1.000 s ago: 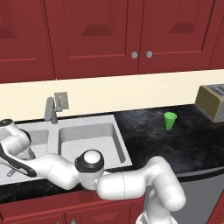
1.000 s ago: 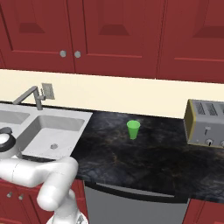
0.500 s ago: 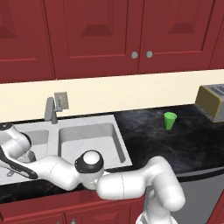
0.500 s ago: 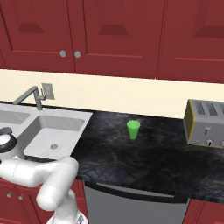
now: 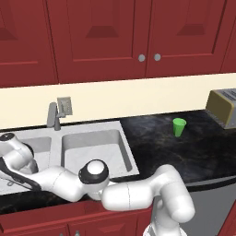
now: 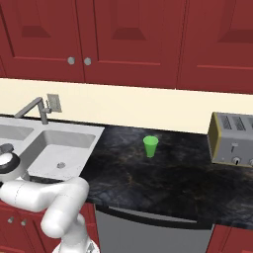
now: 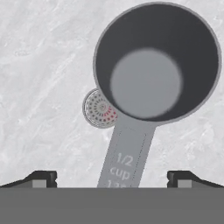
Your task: Move any existing items from the left basin to the right basin for drying. Then move the cup from the counter to the left basin of the sink for washing.
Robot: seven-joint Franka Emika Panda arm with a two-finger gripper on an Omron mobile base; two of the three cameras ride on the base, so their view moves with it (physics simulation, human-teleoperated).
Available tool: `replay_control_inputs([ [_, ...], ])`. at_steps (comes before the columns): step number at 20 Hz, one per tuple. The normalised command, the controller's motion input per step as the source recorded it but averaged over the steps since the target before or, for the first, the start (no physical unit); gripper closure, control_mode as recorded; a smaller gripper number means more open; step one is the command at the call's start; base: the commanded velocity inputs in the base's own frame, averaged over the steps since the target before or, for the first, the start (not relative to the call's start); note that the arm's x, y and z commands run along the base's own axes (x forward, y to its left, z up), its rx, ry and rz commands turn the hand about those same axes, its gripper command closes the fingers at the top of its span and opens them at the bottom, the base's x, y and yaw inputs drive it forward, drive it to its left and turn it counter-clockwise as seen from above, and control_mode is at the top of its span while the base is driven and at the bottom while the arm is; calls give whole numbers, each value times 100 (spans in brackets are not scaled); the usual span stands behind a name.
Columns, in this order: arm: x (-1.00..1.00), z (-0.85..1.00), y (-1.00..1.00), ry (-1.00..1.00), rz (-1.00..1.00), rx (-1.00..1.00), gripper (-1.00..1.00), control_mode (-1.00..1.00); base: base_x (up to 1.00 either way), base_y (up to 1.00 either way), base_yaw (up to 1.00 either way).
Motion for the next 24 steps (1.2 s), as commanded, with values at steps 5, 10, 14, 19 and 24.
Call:
replay_control_inputs([
  [5,5,-21,0,0,-1,0,-100,-100,0,0,0],
  [10,3,-15,0,0,0,1,-100,-100,0,0,0],
  [14,8,-12,2,0,0,1,-100,-100,0,0,0],
  [19,4,-6,4,0,0,0,100,-100,0,0,0],
  [24,0,0,0,0,0,0,100,-100,0,0,0],
])
